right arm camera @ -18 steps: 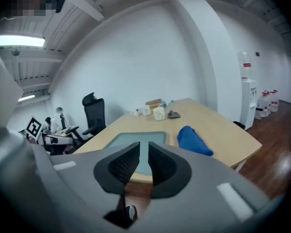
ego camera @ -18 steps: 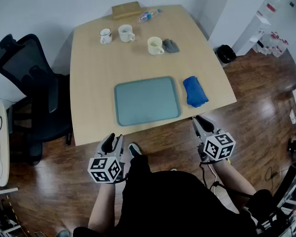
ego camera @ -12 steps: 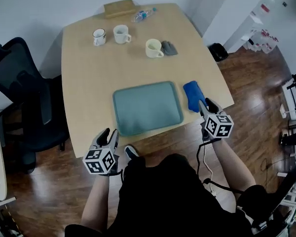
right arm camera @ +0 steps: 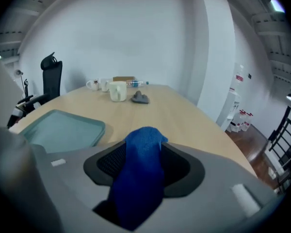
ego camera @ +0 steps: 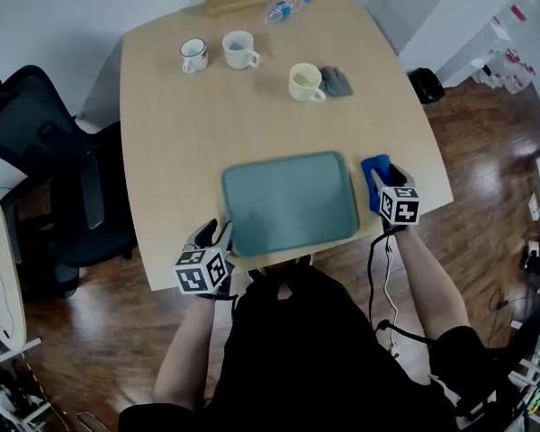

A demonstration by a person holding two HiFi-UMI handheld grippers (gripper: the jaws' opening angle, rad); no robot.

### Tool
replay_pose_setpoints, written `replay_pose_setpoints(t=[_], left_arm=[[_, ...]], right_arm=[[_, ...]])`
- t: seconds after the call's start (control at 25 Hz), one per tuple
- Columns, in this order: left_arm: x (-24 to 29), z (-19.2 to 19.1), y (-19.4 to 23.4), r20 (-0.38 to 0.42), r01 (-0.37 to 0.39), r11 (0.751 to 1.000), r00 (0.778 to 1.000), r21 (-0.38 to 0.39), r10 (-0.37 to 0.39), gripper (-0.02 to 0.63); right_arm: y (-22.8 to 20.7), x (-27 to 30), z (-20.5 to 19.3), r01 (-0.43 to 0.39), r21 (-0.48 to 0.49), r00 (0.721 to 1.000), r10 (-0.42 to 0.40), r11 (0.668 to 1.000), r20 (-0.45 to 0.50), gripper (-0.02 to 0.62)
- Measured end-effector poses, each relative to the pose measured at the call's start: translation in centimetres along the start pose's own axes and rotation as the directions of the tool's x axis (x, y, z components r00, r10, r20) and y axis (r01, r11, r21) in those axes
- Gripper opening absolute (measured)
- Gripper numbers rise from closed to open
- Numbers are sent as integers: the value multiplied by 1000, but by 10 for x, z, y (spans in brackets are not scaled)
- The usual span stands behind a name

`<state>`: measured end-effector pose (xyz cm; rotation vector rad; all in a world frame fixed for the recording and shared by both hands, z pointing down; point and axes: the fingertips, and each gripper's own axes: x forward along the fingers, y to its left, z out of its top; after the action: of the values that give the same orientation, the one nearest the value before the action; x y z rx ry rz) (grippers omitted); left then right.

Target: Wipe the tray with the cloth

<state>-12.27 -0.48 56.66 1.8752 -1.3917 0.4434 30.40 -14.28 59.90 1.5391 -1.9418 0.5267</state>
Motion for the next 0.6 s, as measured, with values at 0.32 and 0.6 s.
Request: replay_pose_setpoints(t=[0.32, 0.6], left_arm=[[30, -33, 2, -171, -40, 998, 984, 37, 46, 166], [30, -49, 5, -248, -94, 990, 962, 105, 117, 54]], right_arm=[[2, 10, -6, -20, -65, 999, 22, 998, 32, 116], [59, 2, 40, -141, 98, 986, 131, 985, 99, 110]])
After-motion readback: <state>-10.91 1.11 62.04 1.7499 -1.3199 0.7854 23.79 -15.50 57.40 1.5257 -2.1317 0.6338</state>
